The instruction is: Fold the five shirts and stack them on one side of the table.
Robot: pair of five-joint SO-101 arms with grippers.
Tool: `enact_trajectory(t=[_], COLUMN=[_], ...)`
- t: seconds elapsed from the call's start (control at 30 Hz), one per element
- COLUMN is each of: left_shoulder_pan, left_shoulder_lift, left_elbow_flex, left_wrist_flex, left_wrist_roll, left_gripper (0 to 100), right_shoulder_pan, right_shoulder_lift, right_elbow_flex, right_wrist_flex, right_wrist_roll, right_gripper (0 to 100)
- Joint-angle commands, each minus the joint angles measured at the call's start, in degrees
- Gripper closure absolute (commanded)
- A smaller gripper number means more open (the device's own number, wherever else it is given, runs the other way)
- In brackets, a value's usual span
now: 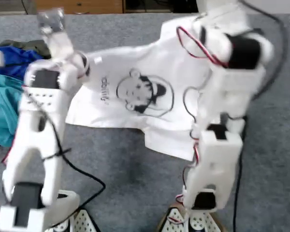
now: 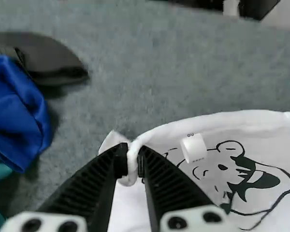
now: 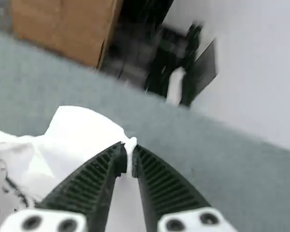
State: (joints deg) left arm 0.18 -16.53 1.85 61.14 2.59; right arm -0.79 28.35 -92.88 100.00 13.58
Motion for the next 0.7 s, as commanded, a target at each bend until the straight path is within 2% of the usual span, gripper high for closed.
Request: enact_trajectory(t=[0.0, 0.17, 0.4, 0.53, 0.67], left_shoulder_pan=[-0.18, 2.11, 2.81, 2.37, 2.55], left_shoulder_lift=[-6.37, -8.66, -10.33, -10.59, -13.49], left_elbow_flex=[-17.49, -32.70, -51.78, -55.56, -52.04], left_wrist_flex=[10.99, 23.12, 35.08, 39.03, 39.65], left_wrist_roll=[1.23, 0.35, -0.79, -1.76, -1.05], left_gripper=[98, 98, 98, 98, 98], right_shoulder_pan=[2.86, 6.99, 7.25, 7.34, 7.25], right_shoulder_lift=[-12.00, -20.35, -29.93, -33.98, -35.12], right_elbow_flex=[-1.54, -1.45, -1.45, -1.36, -1.27], right_wrist_flex=[-3.87, -8.44, -8.18, -8.44, -8.62], right_wrist_roll=[-3.52, -7.47, -8.09, -4.75, -1.32], right_gripper=[99.5, 99.5, 99.5, 99.5, 99.5])
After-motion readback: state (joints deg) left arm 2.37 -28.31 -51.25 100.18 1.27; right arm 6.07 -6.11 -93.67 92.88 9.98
